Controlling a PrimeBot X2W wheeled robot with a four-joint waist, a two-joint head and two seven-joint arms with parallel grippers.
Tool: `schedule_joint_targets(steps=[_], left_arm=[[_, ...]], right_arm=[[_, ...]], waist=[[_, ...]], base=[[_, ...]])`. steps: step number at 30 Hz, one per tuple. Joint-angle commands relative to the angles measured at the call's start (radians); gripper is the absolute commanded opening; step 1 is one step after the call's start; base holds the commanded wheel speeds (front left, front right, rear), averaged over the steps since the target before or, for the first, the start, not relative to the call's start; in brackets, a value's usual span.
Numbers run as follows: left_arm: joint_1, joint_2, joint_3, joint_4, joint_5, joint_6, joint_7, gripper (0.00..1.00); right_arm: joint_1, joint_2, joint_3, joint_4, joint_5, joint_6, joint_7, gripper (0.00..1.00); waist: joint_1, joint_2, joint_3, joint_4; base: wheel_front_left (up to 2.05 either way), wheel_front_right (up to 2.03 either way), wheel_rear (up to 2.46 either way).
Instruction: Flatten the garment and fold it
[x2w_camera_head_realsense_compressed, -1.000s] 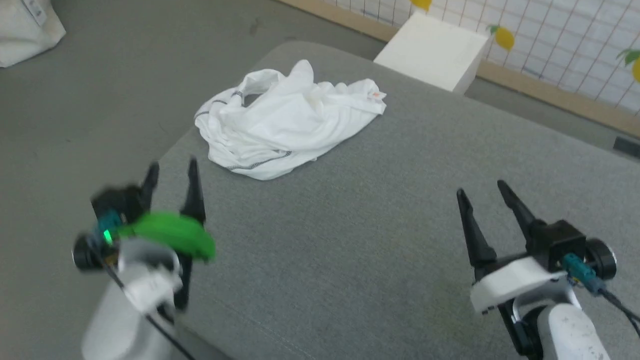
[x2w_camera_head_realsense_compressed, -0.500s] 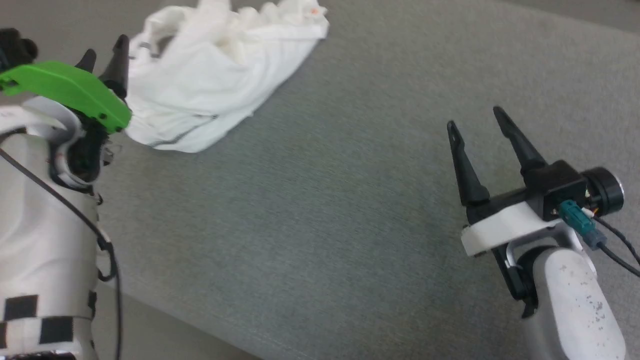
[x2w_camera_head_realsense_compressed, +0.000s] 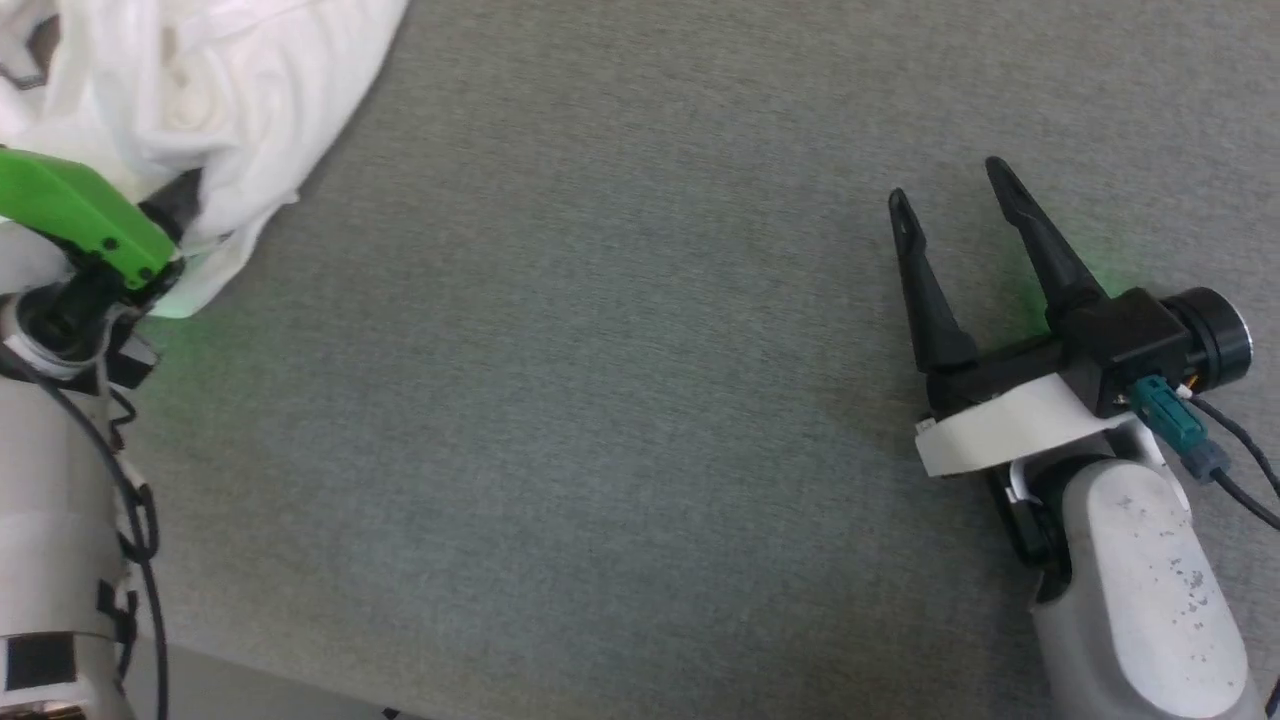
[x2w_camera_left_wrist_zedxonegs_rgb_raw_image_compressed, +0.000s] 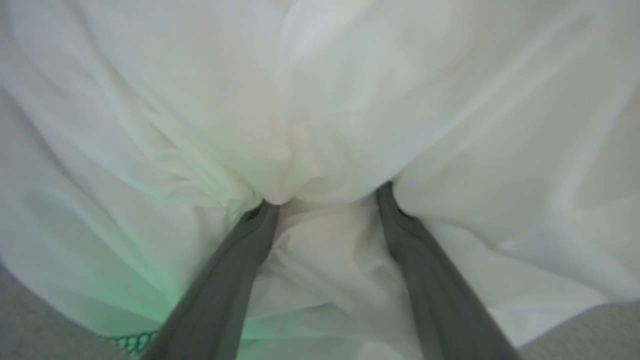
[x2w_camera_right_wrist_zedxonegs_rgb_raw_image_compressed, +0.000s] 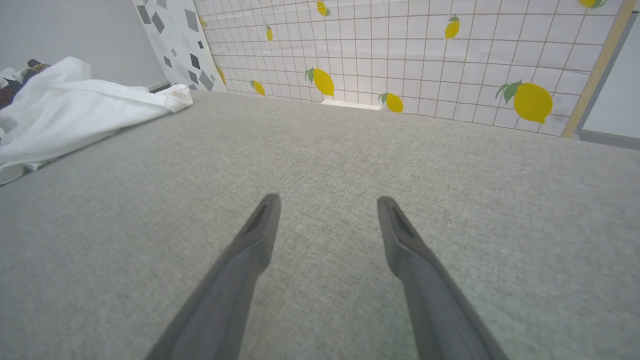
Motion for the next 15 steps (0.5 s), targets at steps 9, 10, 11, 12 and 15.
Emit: schedule_joint_targets(steps=[9, 10, 11, 12, 15], left_arm=[[0.092, 0.053, -0.046, -0.019, 0.188, -0.010, -0.414, 0.00], [0.087, 0.065, -0.046, -0.028, 0.214, -0.002, -0.476, 0.00], [0.078, 0.077, -0.045, -0.039, 0.242, 0.009, -0.549, 0.00], [0.071, 0.087, -0.048, -0.049, 0.264, 0.012, -0.596, 0.00], [0.037, 0.114, -0.069, -0.082, 0.330, 0.015, -0.731, 0.00]], right_arm=[[0.033, -0.007, -0.004, 0.092, 0.050, -0.002, -0.045, 1.00], [0.041, -0.007, -0.005, 0.099, 0.056, -0.002, -0.048, 1.00], [0.053, -0.007, -0.006, 0.110, 0.065, -0.002, -0.053, 1.00], [0.063, -0.007, -0.008, 0.117, 0.073, -0.002, -0.056, 1.00], [0.101, -0.007, -0.012, 0.144, 0.100, -0.002, -0.070, 1.00]], waist=[[0.0001, -0.0002, -0.166, -0.015], [0.0001, -0.0002, -0.190, -0.015], [0.0001, -0.0002, -0.225, -0.017], [0.0001, -0.0002, -0.248, -0.018], [0.0001, -0.0002, -0.346, -0.033]], base=[[0.00, 0.00, 0.00], [0.00, 0.00, 0.00], [0.00, 0.00, 0.00], [0.00, 0.00, 0.00], [0.00, 0.00, 0.00]])
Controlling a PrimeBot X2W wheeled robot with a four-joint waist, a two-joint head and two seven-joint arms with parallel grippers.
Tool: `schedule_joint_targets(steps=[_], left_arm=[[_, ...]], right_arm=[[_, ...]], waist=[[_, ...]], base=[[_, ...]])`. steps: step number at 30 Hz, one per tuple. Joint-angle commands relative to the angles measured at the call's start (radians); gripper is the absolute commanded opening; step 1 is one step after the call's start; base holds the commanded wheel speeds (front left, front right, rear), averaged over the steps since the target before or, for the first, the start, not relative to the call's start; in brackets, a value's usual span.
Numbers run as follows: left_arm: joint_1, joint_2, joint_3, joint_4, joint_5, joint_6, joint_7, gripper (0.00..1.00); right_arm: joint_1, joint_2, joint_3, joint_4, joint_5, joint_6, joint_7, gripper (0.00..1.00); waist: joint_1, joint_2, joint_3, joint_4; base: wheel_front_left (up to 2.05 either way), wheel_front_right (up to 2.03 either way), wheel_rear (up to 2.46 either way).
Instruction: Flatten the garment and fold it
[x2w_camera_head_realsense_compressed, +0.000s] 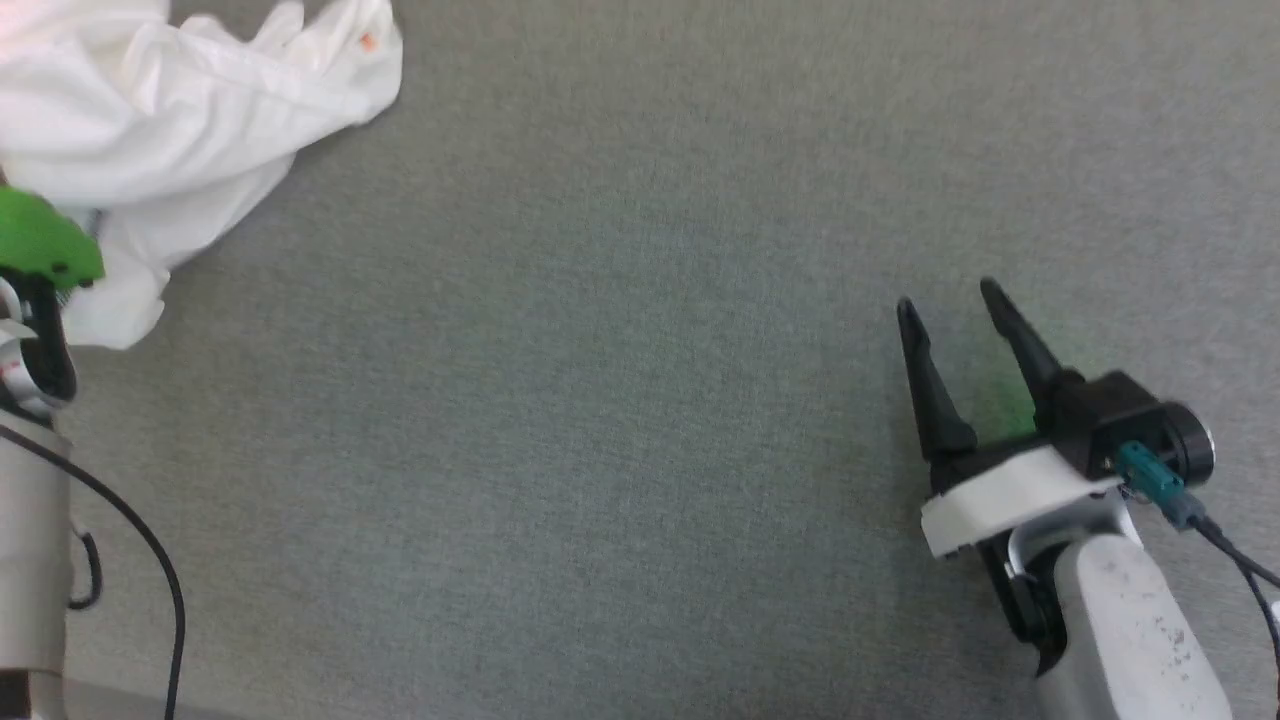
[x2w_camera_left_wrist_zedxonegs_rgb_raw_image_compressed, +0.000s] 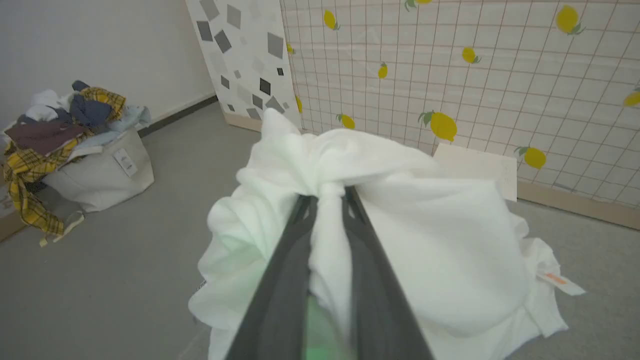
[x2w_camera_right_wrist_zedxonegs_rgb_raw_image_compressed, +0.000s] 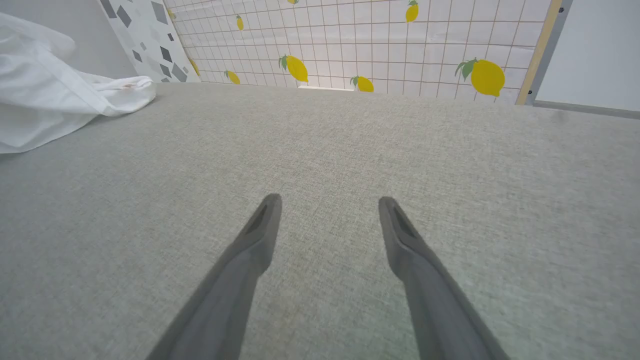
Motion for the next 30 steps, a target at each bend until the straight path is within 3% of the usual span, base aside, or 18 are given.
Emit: schedule_joint_targets(steps=[1, 5, 9, 17, 24, 30], left_arm=[[-0.034, 0.018, -0.011, -0.023, 0.026, 0.003, -0.037, 0.00], [-0.086, 0.022, -0.059, -0.103, 0.079, -0.013, -0.077, 0.00], [-0.136, -0.016, -0.123, -0.194, 0.100, -0.033, -0.060, 0.00], [-0.194, -0.181, -0.267, -0.318, 0.062, -0.094, 0.025, 0.00], [-0.148, -0.326, -0.372, -0.290, 0.009, -0.130, 0.055, 0.00], [-0.032, -0.386, -0.482, -0.138, -0.042, -0.149, 0.168, 0.00]], right_arm=[[0.020, -0.001, -0.005, 0.010, 0.015, -0.002, -0.010, 1.00], [0.070, -0.001, -0.018, 0.033, 0.041, -0.002, -0.019, 1.00], [0.115, -0.001, -0.031, 0.040, 0.054, -0.002, -0.018, 1.00], [0.161, -0.001, -0.053, 0.012, 0.055, -0.002, 0.003, 1.00], [0.171, -0.001, -0.052, -0.017, 0.055, -0.002, 0.024, 1.00], [0.171, -0.001, -0.064, -0.036, 0.059, -0.002, 0.032, 1.00]], waist=[[0.0001, 0.0000, -0.210, 0.012], [0.0001, 0.0000, -0.309, -0.020], [0.0001, 0.0000, -0.381, -0.067], [0.0001, 0.0000, -0.433, -0.195], [0.0001, 0.0000, -0.421, -0.321], [0.0001, 0.0000, -0.385, -0.402]], base=[[0.00, 0.00, 0.00], [0.00, 0.00, 0.00], [0.00, 0.00, 0.00], [0.00, 0.00, 0.00], [0.00, 0.00, 0.00], [0.00, 0.00, 0.00]])
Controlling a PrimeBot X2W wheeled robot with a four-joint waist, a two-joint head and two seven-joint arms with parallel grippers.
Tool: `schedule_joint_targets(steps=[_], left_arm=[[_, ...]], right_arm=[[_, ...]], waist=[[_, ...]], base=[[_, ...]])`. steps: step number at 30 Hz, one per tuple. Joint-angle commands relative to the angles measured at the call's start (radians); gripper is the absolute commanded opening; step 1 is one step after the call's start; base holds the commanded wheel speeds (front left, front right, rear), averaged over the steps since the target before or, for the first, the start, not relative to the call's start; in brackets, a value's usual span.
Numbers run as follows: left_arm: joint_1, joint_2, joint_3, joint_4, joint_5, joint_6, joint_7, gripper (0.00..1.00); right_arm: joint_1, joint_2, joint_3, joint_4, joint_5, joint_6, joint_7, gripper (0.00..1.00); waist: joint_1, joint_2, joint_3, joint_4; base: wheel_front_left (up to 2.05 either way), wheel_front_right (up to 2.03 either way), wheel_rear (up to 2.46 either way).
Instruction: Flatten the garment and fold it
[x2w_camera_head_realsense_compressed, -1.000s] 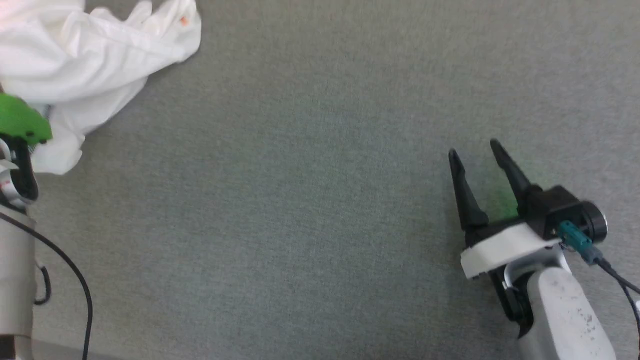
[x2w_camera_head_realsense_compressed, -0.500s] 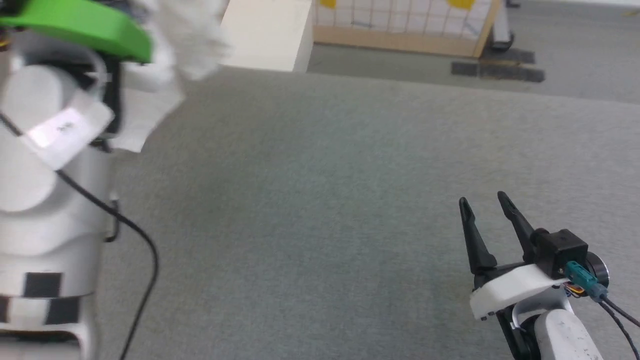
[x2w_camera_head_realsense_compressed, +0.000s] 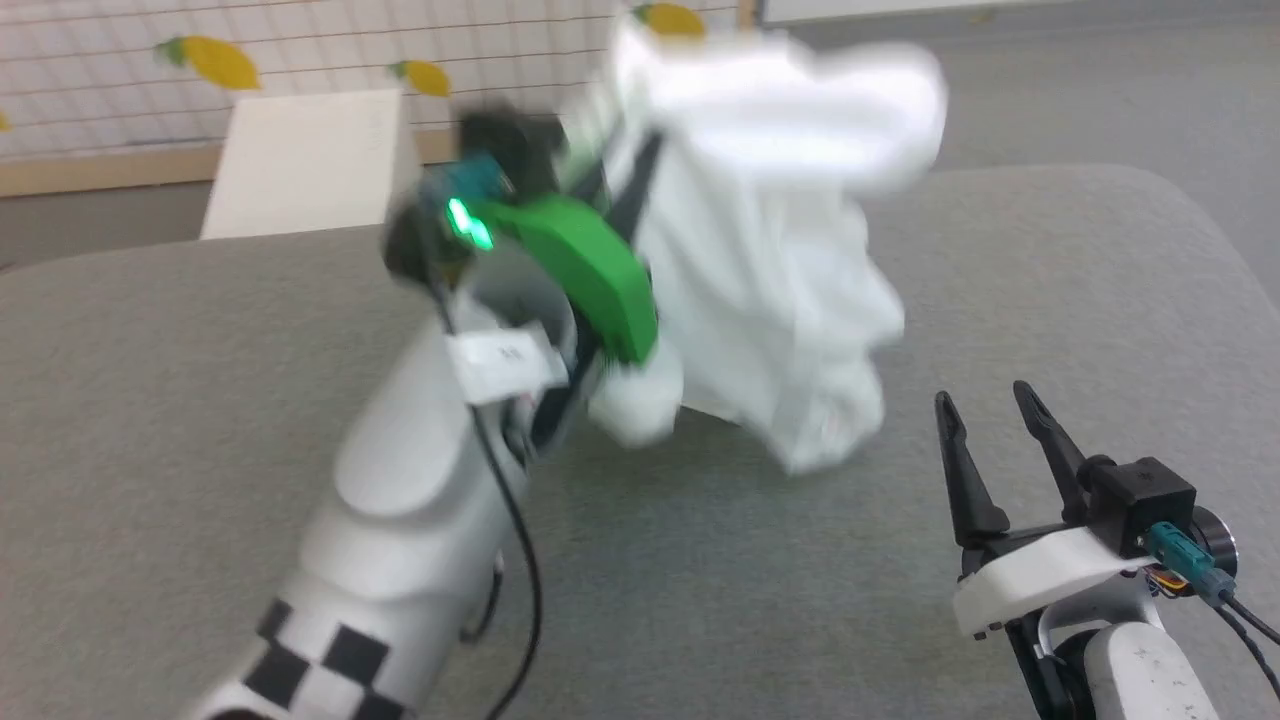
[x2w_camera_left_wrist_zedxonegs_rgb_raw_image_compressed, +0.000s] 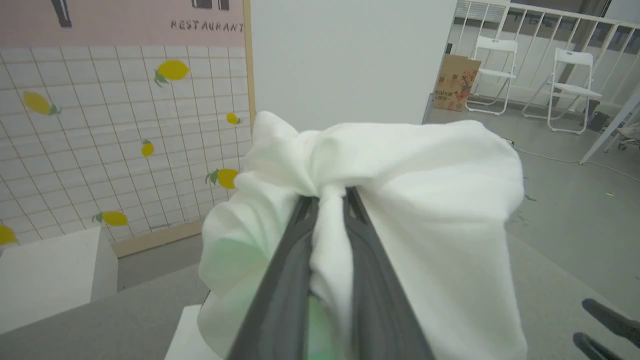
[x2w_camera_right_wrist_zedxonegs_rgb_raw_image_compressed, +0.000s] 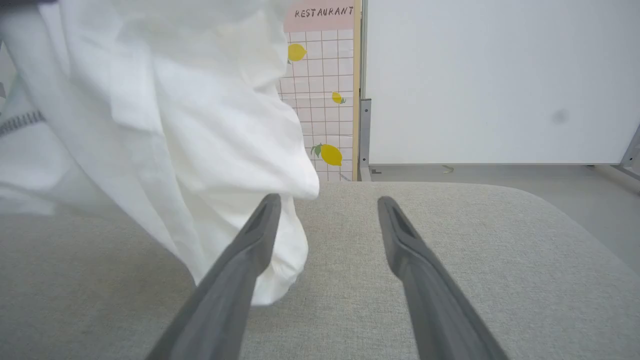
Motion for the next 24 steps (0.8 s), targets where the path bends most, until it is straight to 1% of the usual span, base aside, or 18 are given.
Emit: schedule_joint_targets(steps=[1, 4, 7, 8, 9, 10, 12, 14, 17, 19, 21, 24], left_arm=[[0.045, -0.003, -0.029, 0.043, -0.010, -0.007, 0.041, 0.00], [0.116, -0.011, -0.090, 0.153, -0.032, -0.013, 0.164, 0.00], [0.179, -0.017, -0.131, 0.256, -0.062, -0.007, 0.297, 0.00], [0.193, -0.018, -0.143, 0.282, -0.067, -0.003, 0.338, 0.02], [0.207, -0.019, -0.155, 0.308, -0.074, -0.001, 0.382, 0.48], [0.218, -0.019, -0.159, 0.323, -0.083, 0.001, 0.410, 1.00], [0.236, -0.021, -0.160, 0.332, -0.105, 0.003, 0.446, 1.00], [0.244, -0.023, -0.143, 0.310, -0.124, 0.009, 0.417, 1.00], [0.251, -0.024, -0.104, 0.241, -0.136, 0.015, 0.287, 1.00], [0.258, -0.020, -0.073, 0.184, -0.137, 0.011, 0.175, 1.00], [0.267, -0.006, -0.046, 0.125, -0.125, 0.009, 0.056, 1.00], [0.294, 0.030, 0.004, 0.041, -0.096, 0.029, -0.122, 1.00]], right_arm=[[0.006, 0.000, 0.000, -0.005, 0.008, -0.002, 0.001, 1.00], [0.004, 0.000, 0.003, -0.003, 0.016, -0.002, -0.002, 1.00], [-0.002, 0.000, 0.003, 0.003, 0.025, -0.002, -0.011, 1.00], [-0.003, 0.000, 0.003, 0.004, 0.027, -0.002, -0.013, 1.00], [-0.004, 0.000, 0.003, 0.007, 0.029, -0.002, -0.016, 1.00], [-0.005, 0.000, 0.003, 0.009, 0.029, -0.002, -0.018, 1.00], [-0.006, 0.000, 0.001, 0.013, 0.028, -0.002, -0.021, 1.00], [-0.007, 0.000, -0.003, 0.015, 0.025, -0.002, -0.020, 1.00], [-0.006, 0.000, -0.005, 0.016, 0.019, -0.002, -0.018, 1.00], [-0.004, 0.000, -0.007, 0.014, 0.016, -0.002, -0.017, 1.00], [0.000, 0.000, -0.010, 0.013, 0.013, -0.002, -0.015, 1.00], [0.008, 0.000, -0.013, 0.006, 0.007, -0.002, -0.008, 1.00]], waist=[[0.0001, -0.0001, 0.026, -0.095], [0.0001, -0.0001, 0.041, -0.119], [0.0001, -0.0001, 0.057, -0.132], [0.0001, -0.0001, 0.060, -0.133], [0.0001, -0.0001, 0.063, -0.133], [0.0001, -0.0001, 0.064, -0.133], [0.0001, -0.0001, 0.066, -0.126], [0.0001, -0.0001, 0.064, -0.110], [0.0001, -0.0001, 0.054, -0.081], [0.0001, -0.0001, 0.044, -0.060], [0.0001, -0.0001, 0.033, -0.038], [0.0001, -0.0001, 0.016, -0.004]], base=[[0.00, 0.00, 0.00], [0.00, 0.00, 0.00], [0.00, 0.00, 0.00], [0.00, 0.00, 0.00], [0.00, 0.00, 0.00], [0.00, 0.00, 0.00], [0.00, 0.00, 0.00], [0.00, 0.00, 0.00], [0.00, 0.00, 0.00], [0.00, 0.00, 0.00], [0.00, 0.00, 0.00], [0.00, 0.00, 0.00]])
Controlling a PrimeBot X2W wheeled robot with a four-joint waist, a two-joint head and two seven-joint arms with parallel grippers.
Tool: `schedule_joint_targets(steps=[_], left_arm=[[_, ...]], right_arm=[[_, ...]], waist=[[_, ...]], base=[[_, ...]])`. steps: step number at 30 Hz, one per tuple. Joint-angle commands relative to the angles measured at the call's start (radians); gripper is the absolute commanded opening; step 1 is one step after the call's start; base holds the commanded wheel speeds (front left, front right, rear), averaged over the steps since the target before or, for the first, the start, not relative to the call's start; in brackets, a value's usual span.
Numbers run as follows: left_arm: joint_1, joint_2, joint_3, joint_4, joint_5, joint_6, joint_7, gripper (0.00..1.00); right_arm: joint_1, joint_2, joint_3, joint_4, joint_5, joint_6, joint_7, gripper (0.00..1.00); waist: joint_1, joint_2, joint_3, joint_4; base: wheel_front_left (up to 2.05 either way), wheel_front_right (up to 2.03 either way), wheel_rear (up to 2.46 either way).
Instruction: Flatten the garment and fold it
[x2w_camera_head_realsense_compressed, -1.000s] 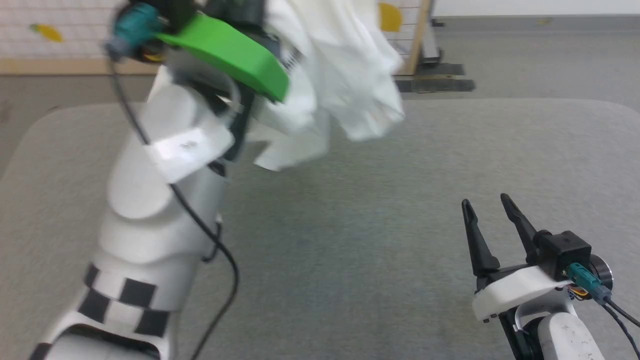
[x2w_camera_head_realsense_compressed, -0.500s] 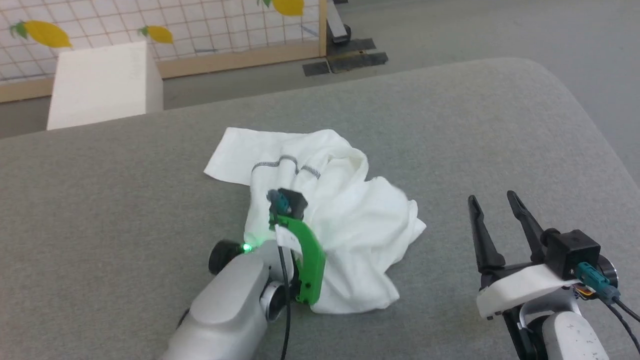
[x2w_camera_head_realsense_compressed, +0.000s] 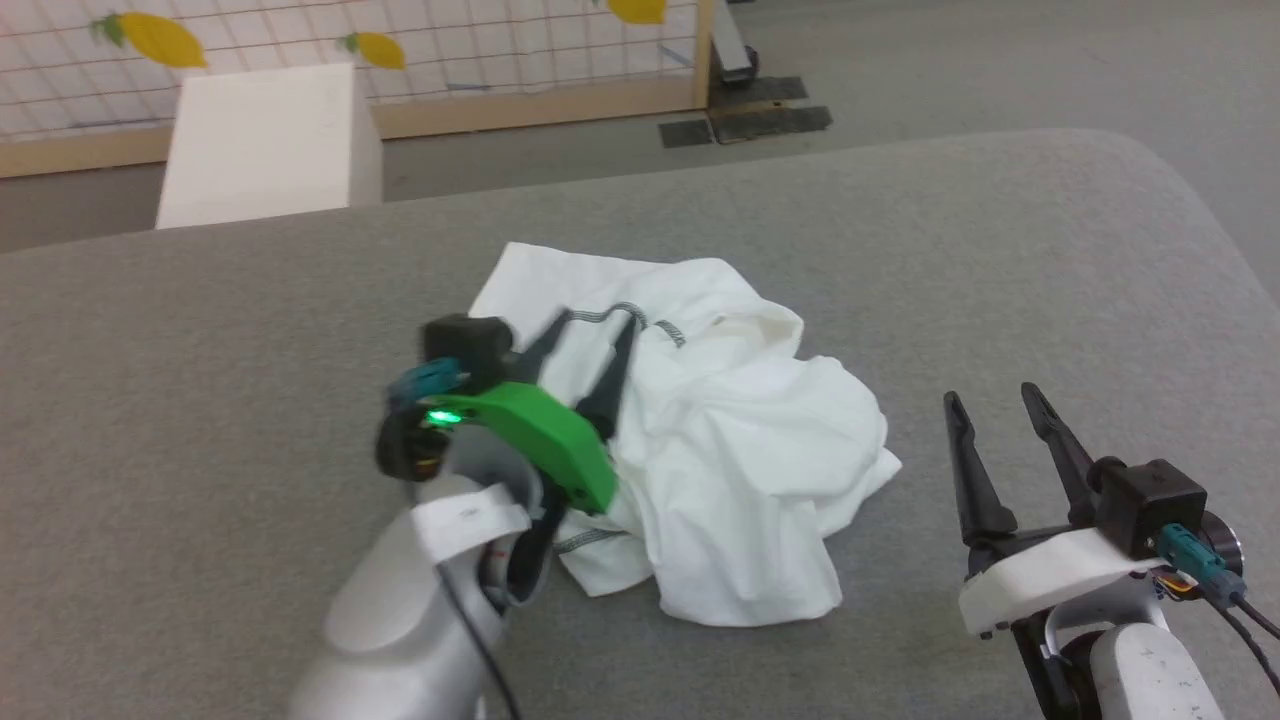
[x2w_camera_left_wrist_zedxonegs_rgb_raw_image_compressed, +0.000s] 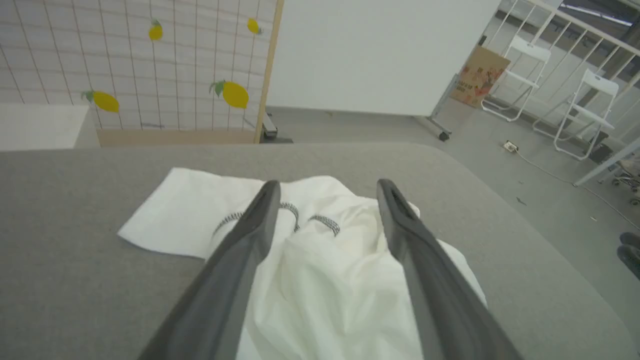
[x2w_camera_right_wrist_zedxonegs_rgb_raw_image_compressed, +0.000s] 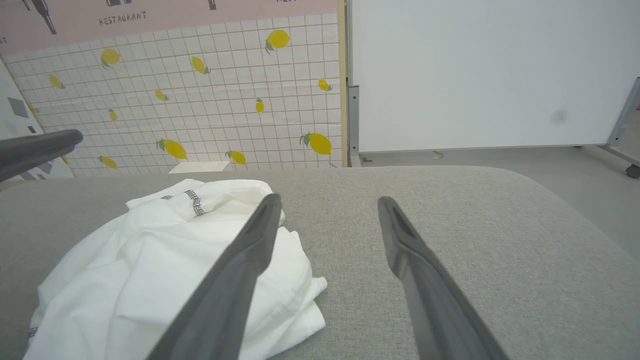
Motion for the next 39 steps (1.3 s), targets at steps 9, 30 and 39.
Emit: schedule_joint_targets(steps=[9, 30, 39], left_arm=[[0.159, 0.121, 0.134, -0.150, 0.081, 0.064, -0.177, 1.00], [0.445, 0.071, 0.350, -0.338, 0.245, 0.040, -0.180, 1.00], [0.408, 0.023, 0.376, -0.336, 0.289, -0.006, -0.180, 1.00]], right_arm=[[0.030, 0.001, -0.006, -0.043, -0.021, -0.002, 0.028, 1.00], [0.023, 0.001, 0.020, -0.041, -0.006, -0.002, 0.172, 1.00], [-0.246, 0.001, 0.012, 0.124, -0.022, -0.002, 0.503, 1.00]], waist=[[0.0000, 0.0000, -0.052, 0.102], [0.0000, 0.0000, -0.036, 0.157], [0.0000, 0.0000, 0.036, 0.192]], base=[[0.00, 0.00, 0.00], [0.00, 0.00, 0.00], [0.00, 0.00, 0.00]])
